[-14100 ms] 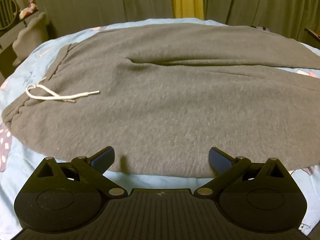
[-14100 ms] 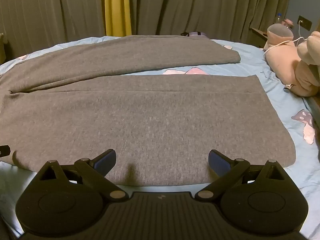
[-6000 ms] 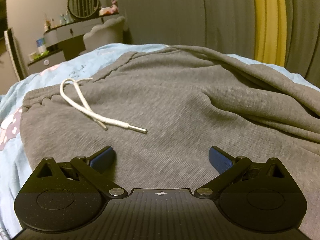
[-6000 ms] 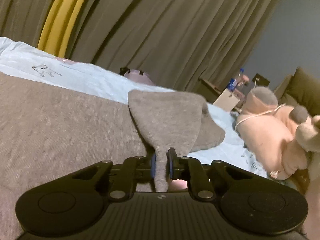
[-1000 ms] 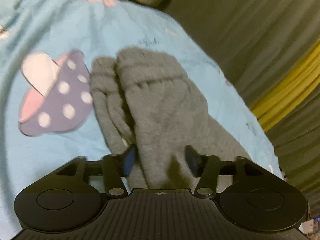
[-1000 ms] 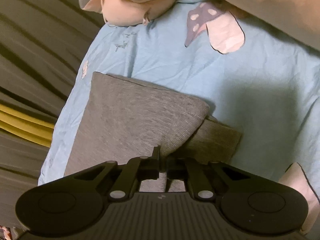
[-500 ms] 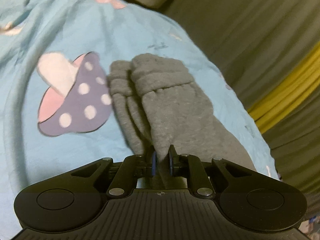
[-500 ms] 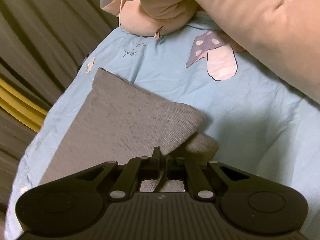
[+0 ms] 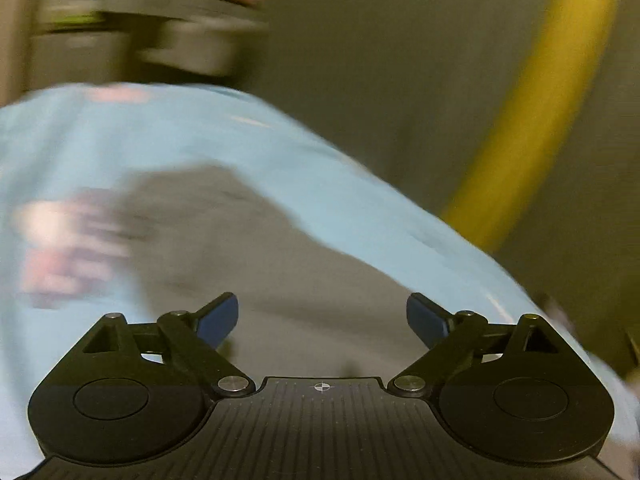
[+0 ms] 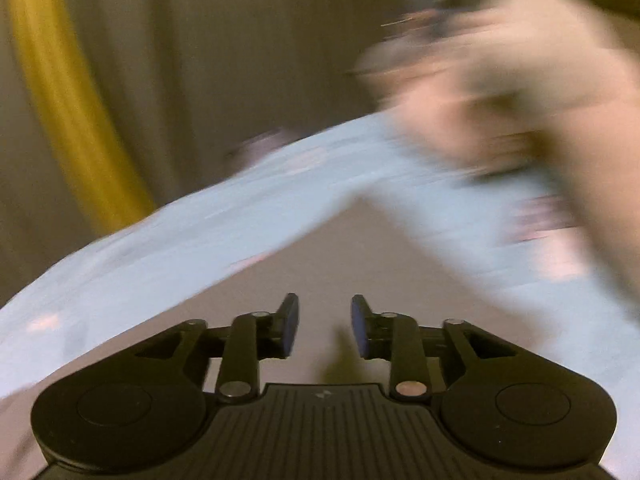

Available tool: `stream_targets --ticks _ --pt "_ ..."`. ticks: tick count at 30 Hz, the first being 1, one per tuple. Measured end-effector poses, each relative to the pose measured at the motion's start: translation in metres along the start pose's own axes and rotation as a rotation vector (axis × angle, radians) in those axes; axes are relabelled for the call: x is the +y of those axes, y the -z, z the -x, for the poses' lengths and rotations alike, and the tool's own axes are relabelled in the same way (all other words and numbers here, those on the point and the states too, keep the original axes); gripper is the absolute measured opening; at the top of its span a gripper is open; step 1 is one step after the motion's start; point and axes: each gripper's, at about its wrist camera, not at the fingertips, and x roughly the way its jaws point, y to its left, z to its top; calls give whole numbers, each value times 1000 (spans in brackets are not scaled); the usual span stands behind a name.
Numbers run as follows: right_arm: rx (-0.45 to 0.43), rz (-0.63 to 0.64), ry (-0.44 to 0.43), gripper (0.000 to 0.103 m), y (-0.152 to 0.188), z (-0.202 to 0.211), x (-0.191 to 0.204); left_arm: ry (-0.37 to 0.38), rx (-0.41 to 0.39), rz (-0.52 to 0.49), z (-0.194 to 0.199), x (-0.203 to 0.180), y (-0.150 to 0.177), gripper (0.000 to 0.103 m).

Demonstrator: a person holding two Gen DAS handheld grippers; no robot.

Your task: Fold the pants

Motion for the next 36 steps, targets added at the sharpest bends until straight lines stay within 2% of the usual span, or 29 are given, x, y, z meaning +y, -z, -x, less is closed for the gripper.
stream_targets --ticks 3,5,6,7,8,9,10,12,14,16,18,20,21,22,25,27,28,29,30,32,33,34,36 --pt "175 11 -163 33 29 -37 45 107 119 -102 -30 -53 30 95" --pt "289 83 -178 36 48 -52 62 122 213 -144 -52 -70 51 92" --pt "300 154 -164 40 58 -53 67 116 280 -172 -63 -75 63 89" --pt "263 247 -146 41 66 -46 73 105 374 -218 -76 -79 74 87" --pt "256 313 -119 45 71 -42 77 75 409 -287 -79 -86 78 86" --pt "260 335 -100 57 76 -38 77 64 407 -347 -76 -93 78 85" --pt "262 335 -96 67 79 -37 75 58 438 -389 -77 -97 79 83" --pt "261 332 -98 74 78 -37 72 20 472 -471 -74 -102 86 80" --pt "266 309 -118 83 76 -38 70 29 504 -507 -66 -104 88 79" --pt "247 286 -107 90 73 -37 69 60 496 -517 -54 -104 85 61" --pt "204 291 -29 92 69 -40 66 41 436 -532 -43 -104 77 62" --pt "172 322 58 95 66 -49 65 -13 329 -551 -39 -108 64 65" --pt "163 323 79 99 65 -53 63 -32 286 -560 -40 -111 57 67" --pt "154 312 81 99 63 -56 60 -42 250 -554 -45 -114 47 68" --pt "136 276 87 99 62 -62 54 -35 145 -461 -77 -121 23 68" --pt "128 257 79 99 63 -65 50 -2 178 -451 -108 -126 17 67" --pt "116 262 76 99 64 -66 50 4 204 -462 -124 -129 19 63" --pt "108 272 77 99 65 -67 51 -30 234 -472 -140 -131 23 60" --pt "99 274 78 99 66 -67 51 -74 259 -484 -156 -133 30 63" --pt "92 274 77 99 65 -70 54 -112 210 -531 -168 -135 41 75" --pt "86 272 75 99 65 -71 53 -167 164 -566 -172 -138 43 93" --pt "83 270 73 99 65 -72 53 -203 142 -565 -175 -137 40 97" --pt "77 268 69 99 65 -73 53 -218 118 -488 -182 -123 27 98"
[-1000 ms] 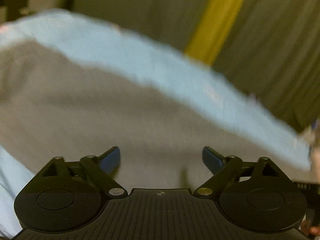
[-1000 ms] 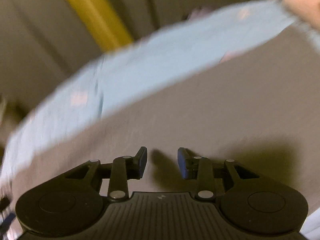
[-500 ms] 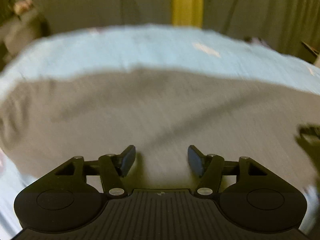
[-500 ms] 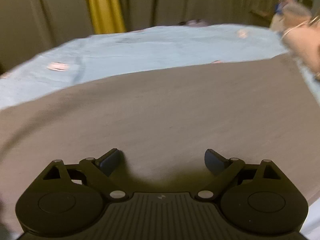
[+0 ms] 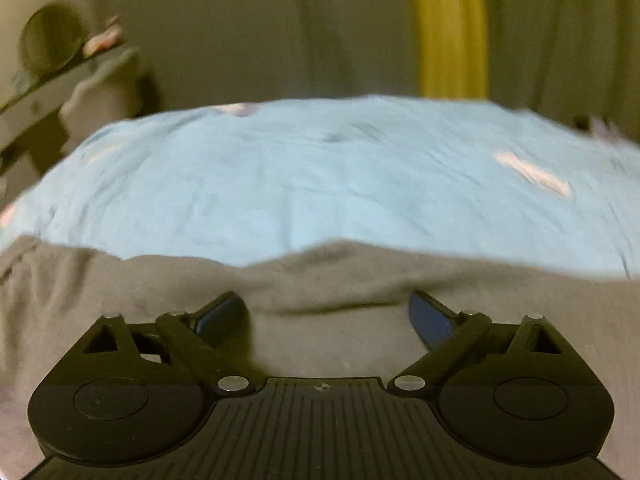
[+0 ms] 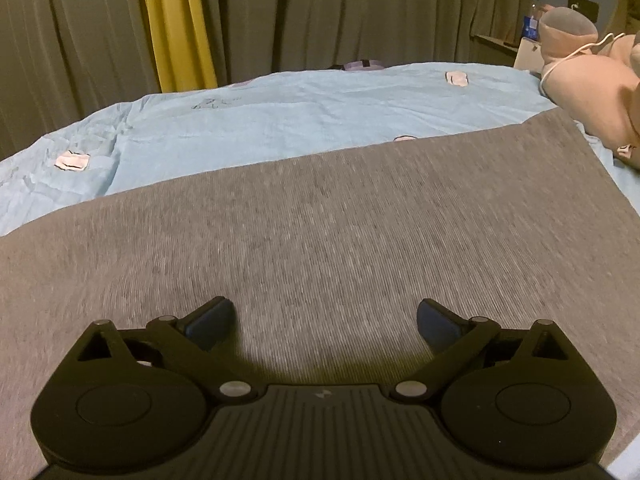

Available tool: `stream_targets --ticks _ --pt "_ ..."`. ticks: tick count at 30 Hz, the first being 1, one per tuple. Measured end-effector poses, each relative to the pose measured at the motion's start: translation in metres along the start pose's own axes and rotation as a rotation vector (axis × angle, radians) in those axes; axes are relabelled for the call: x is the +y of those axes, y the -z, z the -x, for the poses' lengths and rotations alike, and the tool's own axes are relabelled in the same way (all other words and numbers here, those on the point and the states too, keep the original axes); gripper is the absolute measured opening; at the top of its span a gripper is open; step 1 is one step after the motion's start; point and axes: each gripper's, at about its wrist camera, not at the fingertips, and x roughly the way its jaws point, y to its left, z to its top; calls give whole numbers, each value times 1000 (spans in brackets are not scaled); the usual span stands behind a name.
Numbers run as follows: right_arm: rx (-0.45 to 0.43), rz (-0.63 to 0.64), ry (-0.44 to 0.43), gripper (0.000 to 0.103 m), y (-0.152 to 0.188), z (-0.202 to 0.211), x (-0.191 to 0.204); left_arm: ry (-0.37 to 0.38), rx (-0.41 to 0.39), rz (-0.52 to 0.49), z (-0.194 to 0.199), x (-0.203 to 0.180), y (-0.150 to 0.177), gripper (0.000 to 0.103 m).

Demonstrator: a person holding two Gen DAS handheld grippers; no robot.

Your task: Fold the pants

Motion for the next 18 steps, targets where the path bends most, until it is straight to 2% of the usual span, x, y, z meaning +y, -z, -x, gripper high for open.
stream_targets --ticks 1,2,4,5,6,7,9,12,14,15,18 --pt "-2 1 -2 99 0 0 -1 5 12 36 -7 9 -1 102" --pt "-3 1 -2 99 0 0 -2 25 15 62 -13 17 0 103" --pt "-2 -1 -4 99 -1 -1 -2 30 -17 41 -9 18 3 102" --pt "-2 -2 -5 99 -1 -1 -2 12 -37 40 -1 17 4 100" --pt "-5 -3 -6 99 -1 -1 -3 24 -64 67 10 19 4 91" --pt "-8 -3 -6 99 -1 -1 -3 62 -75 95 20 19 4 88" --pt "-10 -4 -5 99 -1 -1 -3 121 -81 148 34 23 3 89" --pt "-11 -7 -8 99 -1 -1 -4 67 -66 116 29 18 2 91" --pt "-11 -8 -10 99 -1 -1 -4 10 -4 70 8 13 4 96" --pt "-11 -8 -11 99 -1 -1 -4 -5 1 64 -3 14 7 103" --pt "-15 -6 -14 99 -1 -1 -4 -36 -23 88 -16 15 6 103"
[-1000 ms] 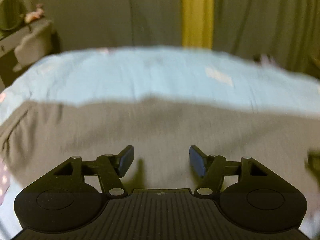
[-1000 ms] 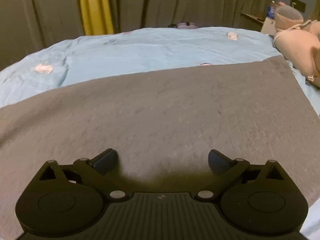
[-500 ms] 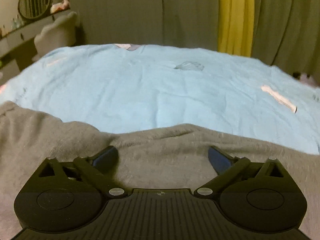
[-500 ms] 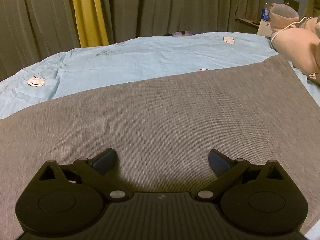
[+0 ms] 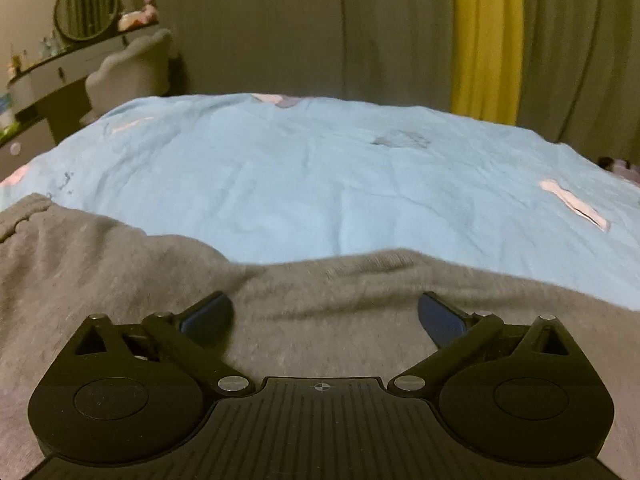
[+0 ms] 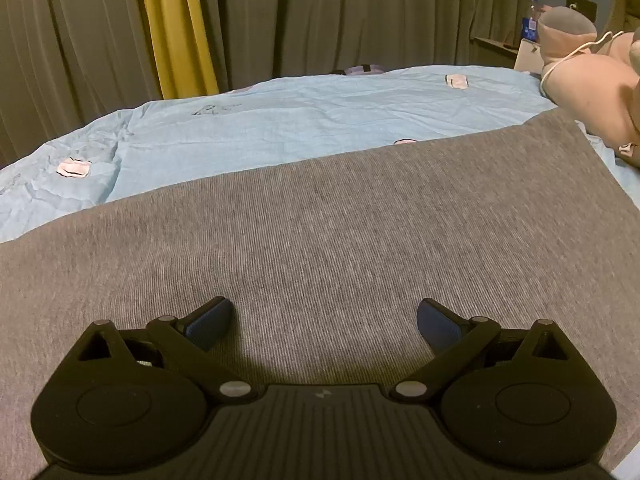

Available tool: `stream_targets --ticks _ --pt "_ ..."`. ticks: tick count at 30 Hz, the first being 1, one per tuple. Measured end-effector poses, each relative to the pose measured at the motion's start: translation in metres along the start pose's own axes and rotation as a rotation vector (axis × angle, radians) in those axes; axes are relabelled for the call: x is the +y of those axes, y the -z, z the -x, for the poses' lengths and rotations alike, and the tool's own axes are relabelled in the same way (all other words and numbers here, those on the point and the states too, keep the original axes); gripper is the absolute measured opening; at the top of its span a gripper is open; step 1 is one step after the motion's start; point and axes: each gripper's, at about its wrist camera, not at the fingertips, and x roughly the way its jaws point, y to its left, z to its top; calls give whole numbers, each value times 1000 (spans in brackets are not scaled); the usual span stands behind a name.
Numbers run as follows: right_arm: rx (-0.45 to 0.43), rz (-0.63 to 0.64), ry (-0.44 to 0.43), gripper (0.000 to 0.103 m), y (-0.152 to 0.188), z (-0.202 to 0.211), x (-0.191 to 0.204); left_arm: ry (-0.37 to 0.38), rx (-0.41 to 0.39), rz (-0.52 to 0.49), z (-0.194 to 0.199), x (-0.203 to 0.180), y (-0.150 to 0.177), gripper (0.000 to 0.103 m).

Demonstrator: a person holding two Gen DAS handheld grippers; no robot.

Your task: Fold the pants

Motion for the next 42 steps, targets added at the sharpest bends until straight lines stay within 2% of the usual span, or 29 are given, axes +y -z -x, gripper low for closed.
stream_targets --ticks 3,6,10,13,15,16,18,21,25,29,31,33,35,37,39,41,42 --pt "0 -6 -4 99 0 -1 0 -45 0 -17 1 -7 -6 103" --pt "-1 -7 -2 99 0 -2 1 -29 23 13 14 -3 -9 103" --pt "-4 -10 3 99 0 -2 2 84 20 5 45 -14 -3 103" --pt "-6 -8 4 99 0 -2 2 180 64 -82 49 -42 11 103" --pt "-8 -6 1 99 0 -2 2 150 73 -150 37 -57 22 103" --pt "-12 -3 -2 99 1 -2 1 153 35 -158 34 -58 27 103" --pt "-21 -4 -6 99 1 -3 0 187 -14 -131 35 -51 30 103" --pt "-29 -12 -6 99 -1 -5 0 215 -25 -143 38 -43 33 103" --pt "-21 -49 -27 99 -2 -7 -4 167 -14 -193 53 -34 48 103" --pt "-10 -50 -51 99 -4 -5 -7 148 40 -91 82 -13 58 103" --pt "8 -48 -68 99 -4 -3 -10 174 52 -55 99 -7 63 103" --pt "52 -46 -83 99 -6 1 -13 218 98 -13 111 -1 71 103" --pt "109 -79 -91 99 -11 10 -21 265 145 70 125 7 79 103" --pt "141 -203 -113 99 -14 25 -42 325 144 142 138 17 83 103" --pt "152 -389 -169 97 -16 48 -80 344 138 185 146 23 87 103" --pt "97 -506 -203 94 -14 74 -121 342 123 215 154 28 91 103" --pt "69 -547 -188 89 -12 85 -141 342 115 227 157 31 92 103"
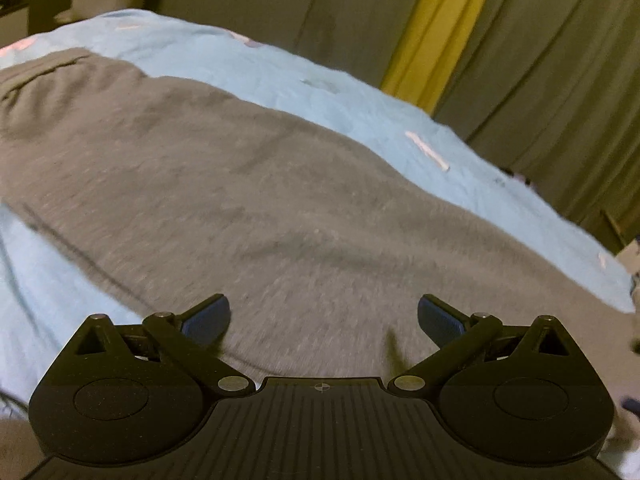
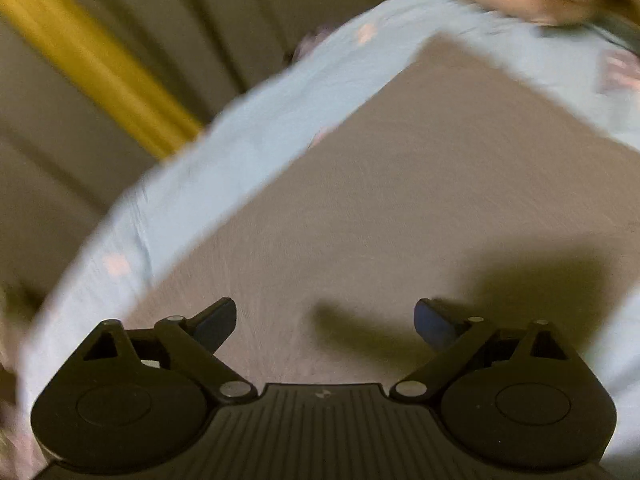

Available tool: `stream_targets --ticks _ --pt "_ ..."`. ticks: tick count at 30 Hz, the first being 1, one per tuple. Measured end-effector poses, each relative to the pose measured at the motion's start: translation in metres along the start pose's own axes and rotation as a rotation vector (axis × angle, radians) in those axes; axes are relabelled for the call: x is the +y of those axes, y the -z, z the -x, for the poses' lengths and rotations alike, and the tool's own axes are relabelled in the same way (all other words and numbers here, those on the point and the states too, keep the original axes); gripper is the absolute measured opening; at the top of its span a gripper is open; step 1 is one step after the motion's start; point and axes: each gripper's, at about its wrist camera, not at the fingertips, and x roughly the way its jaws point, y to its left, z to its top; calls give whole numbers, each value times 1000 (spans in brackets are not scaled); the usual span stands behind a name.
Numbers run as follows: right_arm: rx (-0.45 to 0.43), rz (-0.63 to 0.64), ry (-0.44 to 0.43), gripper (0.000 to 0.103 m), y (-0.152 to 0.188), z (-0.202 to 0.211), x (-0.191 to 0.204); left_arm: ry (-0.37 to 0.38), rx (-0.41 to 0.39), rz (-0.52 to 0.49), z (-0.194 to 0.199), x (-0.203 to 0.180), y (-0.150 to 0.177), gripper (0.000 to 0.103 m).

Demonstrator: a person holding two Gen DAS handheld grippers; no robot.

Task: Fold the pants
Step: 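Pinch and release the folded stack edge with the right gripper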

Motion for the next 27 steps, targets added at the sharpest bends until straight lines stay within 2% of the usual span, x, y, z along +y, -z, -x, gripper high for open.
stream_targets --ticks 2,3,4,6,10,15,18,20,23,27 --pt "-23 -88 35 65 -16 23 -39 8 5 6 -3 1 -2 103" --pt "-13 -128 61 40 -22 30 -58 13 9 6 -5 1 -3 103" --pt "-4 -166 100 33 -26 35 -77 11 11 4 -9 1 -4 103" --pt "7 -228 168 31 -27 40 -103 -17 22 0 -15 1 -4 103" --pt "10 -281 177 31 -19 41 -130 -22 21 -19 -15 -2 -3 103" --pt "-17 -295 144 28 -27 34 -127 -20 14 29 -10 5 -4 103" --pt "14 -287 192 18 -30 25 -125 -26 15 48 -10 7 -5 103" --pt "20 -283 206 18 -31 30 -125 -32 15 41 -10 6 -4 103" --pt "-28 -241 235 19 -31 44 -121 -41 17 21 -12 3 -4 103" --pt "-49 -258 175 19 -36 48 -126 -51 20 9 -14 1 -4 103"
